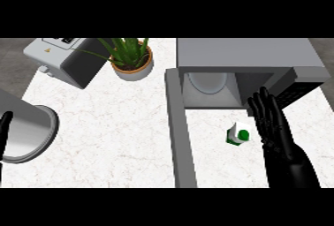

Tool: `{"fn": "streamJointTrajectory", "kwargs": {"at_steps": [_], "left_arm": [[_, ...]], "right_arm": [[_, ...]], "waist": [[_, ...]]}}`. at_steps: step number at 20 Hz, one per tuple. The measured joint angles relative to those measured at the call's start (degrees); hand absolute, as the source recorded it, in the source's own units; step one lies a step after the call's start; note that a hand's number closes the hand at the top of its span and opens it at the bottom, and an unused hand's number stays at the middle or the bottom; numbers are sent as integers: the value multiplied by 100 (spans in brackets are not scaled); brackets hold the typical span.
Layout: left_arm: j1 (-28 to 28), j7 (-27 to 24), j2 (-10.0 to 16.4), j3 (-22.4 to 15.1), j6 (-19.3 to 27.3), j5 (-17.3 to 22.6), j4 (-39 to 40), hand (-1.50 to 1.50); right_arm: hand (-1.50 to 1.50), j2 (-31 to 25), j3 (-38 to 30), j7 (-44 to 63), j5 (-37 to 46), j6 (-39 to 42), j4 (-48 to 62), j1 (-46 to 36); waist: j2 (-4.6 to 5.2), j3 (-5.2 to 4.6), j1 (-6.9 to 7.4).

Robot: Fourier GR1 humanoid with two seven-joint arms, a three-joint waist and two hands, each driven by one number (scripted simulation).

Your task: Pick up the milk, place it into the microwave and close the microwave

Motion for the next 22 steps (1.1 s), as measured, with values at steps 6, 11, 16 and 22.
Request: {"fn": "streamJointTrajectory", "kwargs": {"at_steps": [6, 11, 16, 22], "left_arm": [[382, 241, 147, 504, -321, 622, -431, -150], [825, 128, 82, 868, -728, 1029, -584, -150], [1049, 99, -7, 1122, -986, 1125, -598, -150], [1191, 21, -50, 1458, -1304, 1334, -507, -150]], "right_arm": [[-150, 27, 155, -18, 295, -330, 144, 284], [-150, -65, -91, -280, 79, -268, 463, 433], [-150, -94, -463, -795, -215, -198, 1124, 407], [-150, -34, -858, -1458, -393, -281, 2078, 346]], "waist": [[-1, 1, 6], [0, 2, 12], [3, 2, 16], [6, 3, 22]]}}
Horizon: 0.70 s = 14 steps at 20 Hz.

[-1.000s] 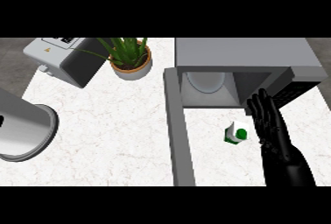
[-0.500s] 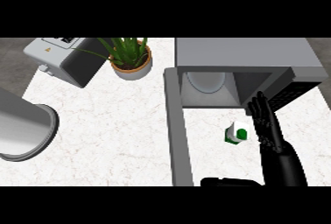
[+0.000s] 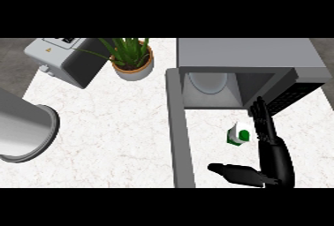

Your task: Pick up the milk, place it into the microwave and close the microwave

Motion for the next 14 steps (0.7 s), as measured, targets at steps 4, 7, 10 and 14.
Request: {"fn": "streamJointTrajectory", "kwargs": {"at_steps": [4, 7, 10, 14], "left_arm": [[10, 72, -29, 126, -109, 102, -22, -150], [104, -35, -134, 193, -252, 121, -6, -150], [185, 26, -133, 307, -366, 187, -13, -150], [147, 68, -164, 446, -435, 222, -21, -150]], "right_arm": [[-150, -64, -351, -466, -221, 42, 532, 53], [-150, -55, -545, -752, -239, -24, 1016, -62], [-150, -188, -909, -1137, -440, 91, 1640, -231], [-150, -216, -1046, -1530, -511, 181, 2119, -257]], "waist": [[-1, 0, -6], [0, 0, -2], [1, 1, 7], [0, 1, -1]]}}
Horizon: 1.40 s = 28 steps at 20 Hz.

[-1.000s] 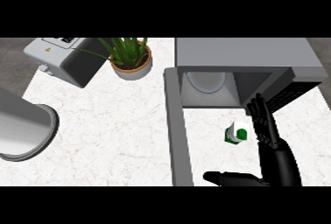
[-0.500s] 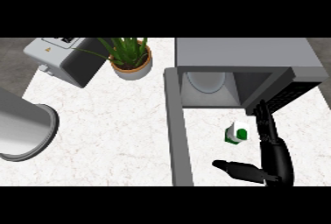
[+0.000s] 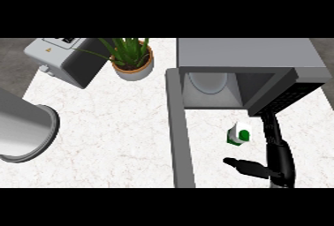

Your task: Pick up the milk, place it into the microwave and close the microwave

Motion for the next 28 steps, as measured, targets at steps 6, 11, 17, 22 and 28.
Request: {"fn": "streamJointTrajectory", "kwargs": {"at_steps": [6, 11, 17, 22, 28], "left_arm": [[-119, 91, -22, 103, -39, 82, 20, -150], [-127, 107, -21, 259, -195, 201, 74, -150], [-69, 84, -102, 372, -338, 299, 78, -150], [-41, 120, -60, 475, -430, 402, 86, -150], [28, 79, -107, 398, -427, 428, 86, -150]], "right_arm": [[-150, -159, -348, -708, -203, 295, 1097, -357], [-150, -265, -533, -1244, -217, 413, 1937, -709], [-150, -232, -697, -1919, -110, 245, 3054, -1109], [-150, -350, -930, -2562, -105, 208, 4046, -1630], [150, -446, -1120, -3394, -107, 334, 5099, -2119]], "waist": [[2, 0, 3], [2, -1, 11], [3, 0, 15], [-6, -6, 21], [-46, -42, 14]]}}
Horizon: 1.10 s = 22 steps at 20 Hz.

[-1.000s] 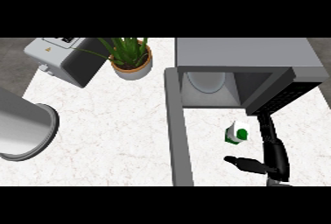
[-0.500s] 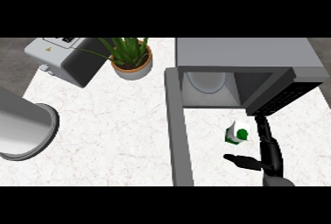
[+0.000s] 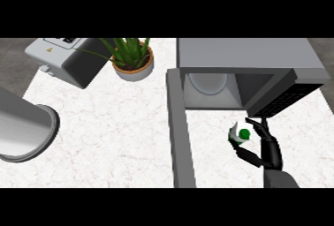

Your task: Pick up the milk, place it into the microwave and close the microwave

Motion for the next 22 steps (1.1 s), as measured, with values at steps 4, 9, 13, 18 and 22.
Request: {"fn": "streamJointTrajectory", "kwargs": {"at_steps": [4, 9, 13, 18, 22], "left_arm": [[23, -21, 0, 63, -99, 61, 23, -150], [134, -127, 48, 118, -144, 119, 37, -150], [123, -68, 71, 192, -128, 177, 30, -150], [75, -77, 31, 156, -87, 194, 43, -150], [144, -3, 38, 192, -110, 269, 29, -150]], "right_arm": [[150, 22, 37, -299, 159, -78, 309, -129], [150, 37, -30, -342, 195, -160, 559, -482], [150, -77, -42, -302, 161, 5, 666, -702], [150, -266, 12, -276, 173, 304, 764, -902], [150, -178, 179, -127, 150, 723, 510, -947]], "waist": [[-5, -9, -6], [27, 11, 30], [45, 31, 33], [57, 42, 35], [41, 41, 17]]}}
